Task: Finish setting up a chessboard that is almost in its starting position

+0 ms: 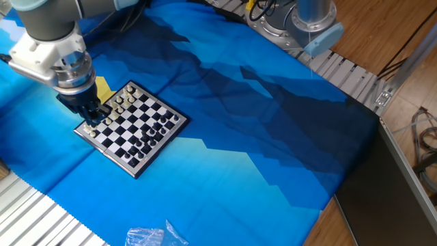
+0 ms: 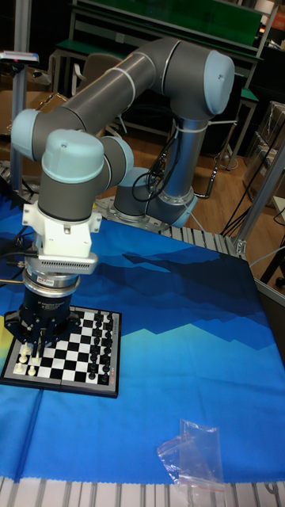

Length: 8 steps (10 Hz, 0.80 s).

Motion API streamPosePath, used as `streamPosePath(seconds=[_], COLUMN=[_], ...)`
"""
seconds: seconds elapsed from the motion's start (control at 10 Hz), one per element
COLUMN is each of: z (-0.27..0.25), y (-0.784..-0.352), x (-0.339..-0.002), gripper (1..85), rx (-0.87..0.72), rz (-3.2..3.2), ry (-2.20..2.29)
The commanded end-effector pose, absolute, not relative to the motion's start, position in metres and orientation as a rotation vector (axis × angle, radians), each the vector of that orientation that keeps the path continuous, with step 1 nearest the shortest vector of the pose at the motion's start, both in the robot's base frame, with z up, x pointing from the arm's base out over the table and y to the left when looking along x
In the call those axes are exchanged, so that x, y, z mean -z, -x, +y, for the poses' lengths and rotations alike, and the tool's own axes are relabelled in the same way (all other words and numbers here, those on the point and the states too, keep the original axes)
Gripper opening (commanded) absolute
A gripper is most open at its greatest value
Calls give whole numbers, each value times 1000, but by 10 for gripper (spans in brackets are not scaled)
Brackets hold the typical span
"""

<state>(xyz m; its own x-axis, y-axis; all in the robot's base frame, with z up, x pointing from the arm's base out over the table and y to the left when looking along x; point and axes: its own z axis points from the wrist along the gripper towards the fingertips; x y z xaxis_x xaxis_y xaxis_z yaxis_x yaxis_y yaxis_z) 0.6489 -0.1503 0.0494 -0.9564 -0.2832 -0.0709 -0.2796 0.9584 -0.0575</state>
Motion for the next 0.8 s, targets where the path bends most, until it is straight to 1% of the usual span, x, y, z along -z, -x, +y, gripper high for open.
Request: streamPosePath(seconds=[0.0, 0.7], z=[-148, -153], y=[-649, -642], x=[-44, -38], gripper=[10, 10], rx=[48, 44], rz=[3026, 3036], ry=[419, 413])
